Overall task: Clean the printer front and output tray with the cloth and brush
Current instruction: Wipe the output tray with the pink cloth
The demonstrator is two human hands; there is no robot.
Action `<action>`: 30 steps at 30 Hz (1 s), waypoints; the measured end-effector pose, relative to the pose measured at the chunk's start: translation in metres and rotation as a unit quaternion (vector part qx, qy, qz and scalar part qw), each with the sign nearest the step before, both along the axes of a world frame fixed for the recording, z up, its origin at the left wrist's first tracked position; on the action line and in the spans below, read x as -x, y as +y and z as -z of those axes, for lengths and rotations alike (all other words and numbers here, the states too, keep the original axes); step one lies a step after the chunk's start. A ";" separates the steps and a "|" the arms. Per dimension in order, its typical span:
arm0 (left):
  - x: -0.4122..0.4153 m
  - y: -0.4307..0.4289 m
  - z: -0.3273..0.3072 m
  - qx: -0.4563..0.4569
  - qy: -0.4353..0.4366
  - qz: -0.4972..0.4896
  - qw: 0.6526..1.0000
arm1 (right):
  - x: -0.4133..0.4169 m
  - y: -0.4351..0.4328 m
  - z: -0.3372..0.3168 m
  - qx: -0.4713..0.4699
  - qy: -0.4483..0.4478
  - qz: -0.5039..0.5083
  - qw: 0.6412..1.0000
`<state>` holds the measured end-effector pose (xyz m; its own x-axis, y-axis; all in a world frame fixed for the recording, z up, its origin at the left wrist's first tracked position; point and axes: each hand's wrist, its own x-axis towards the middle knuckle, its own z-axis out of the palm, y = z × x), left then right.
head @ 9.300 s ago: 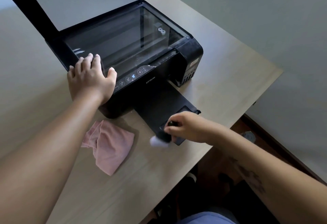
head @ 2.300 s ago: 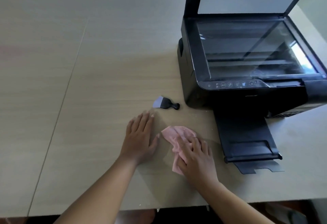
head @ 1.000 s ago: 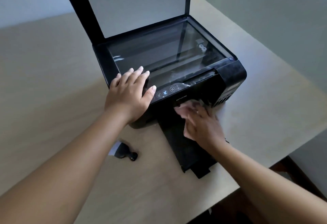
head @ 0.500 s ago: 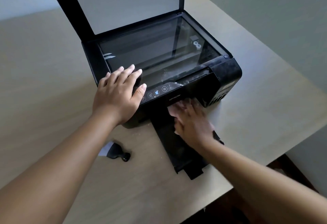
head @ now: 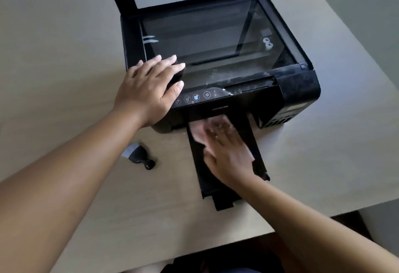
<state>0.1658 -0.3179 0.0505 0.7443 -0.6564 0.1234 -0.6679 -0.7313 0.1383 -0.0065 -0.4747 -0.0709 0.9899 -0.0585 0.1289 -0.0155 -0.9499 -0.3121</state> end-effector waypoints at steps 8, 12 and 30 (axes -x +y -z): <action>0.007 -0.001 -0.001 -0.020 -0.019 -0.030 0.999 | 0.041 -0.094 0.004 0.056 0.021 -0.314 0.948; 0.008 -0.002 -0.001 -0.027 -0.023 -0.039 0.999 | 0.010 -0.066 0.007 0.010 -0.017 -0.118 0.993; 0.010 -0.003 -0.003 -0.039 -0.024 -0.059 0.997 | -0.025 -0.022 -0.004 -0.008 -0.030 -0.085 0.996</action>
